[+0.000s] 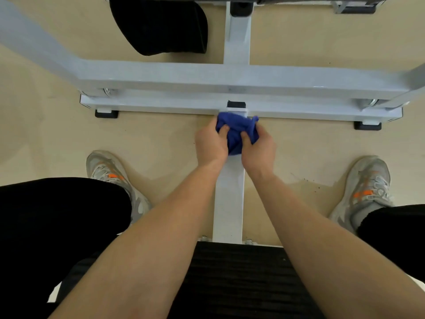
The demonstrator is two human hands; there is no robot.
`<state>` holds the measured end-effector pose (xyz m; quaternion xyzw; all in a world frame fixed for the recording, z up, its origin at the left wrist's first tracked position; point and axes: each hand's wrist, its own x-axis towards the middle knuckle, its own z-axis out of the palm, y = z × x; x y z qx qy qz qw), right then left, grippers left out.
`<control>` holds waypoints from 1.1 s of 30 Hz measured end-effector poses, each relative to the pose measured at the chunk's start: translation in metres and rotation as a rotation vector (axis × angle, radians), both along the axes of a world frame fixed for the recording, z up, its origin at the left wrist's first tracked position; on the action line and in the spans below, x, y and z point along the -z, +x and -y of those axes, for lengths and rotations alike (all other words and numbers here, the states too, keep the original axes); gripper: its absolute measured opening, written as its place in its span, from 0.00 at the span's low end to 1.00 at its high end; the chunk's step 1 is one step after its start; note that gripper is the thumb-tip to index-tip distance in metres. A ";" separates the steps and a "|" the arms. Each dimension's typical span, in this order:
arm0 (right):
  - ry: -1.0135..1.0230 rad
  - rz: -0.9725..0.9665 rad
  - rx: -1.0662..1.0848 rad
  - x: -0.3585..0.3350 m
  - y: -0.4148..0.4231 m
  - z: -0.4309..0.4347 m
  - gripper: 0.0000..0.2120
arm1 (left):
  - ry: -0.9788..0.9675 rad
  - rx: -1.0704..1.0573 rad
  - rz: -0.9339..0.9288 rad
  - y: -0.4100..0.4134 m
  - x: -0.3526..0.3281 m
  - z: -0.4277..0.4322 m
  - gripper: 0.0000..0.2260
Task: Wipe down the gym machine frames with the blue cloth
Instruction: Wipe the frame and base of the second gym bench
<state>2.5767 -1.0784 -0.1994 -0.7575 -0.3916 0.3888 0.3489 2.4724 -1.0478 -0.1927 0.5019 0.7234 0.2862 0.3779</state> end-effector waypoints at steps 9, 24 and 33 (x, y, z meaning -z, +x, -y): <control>-0.015 0.036 -0.116 0.011 0.006 -0.040 0.12 | -0.051 0.075 0.059 0.008 0.022 -0.024 0.06; -0.030 0.129 -0.144 0.018 0.006 -0.024 0.06 | -0.053 0.030 0.041 0.008 0.023 -0.015 0.07; 0.019 0.186 -0.141 0.033 0.008 -0.033 0.14 | 0.018 0.001 0.117 0.009 0.029 -0.025 0.18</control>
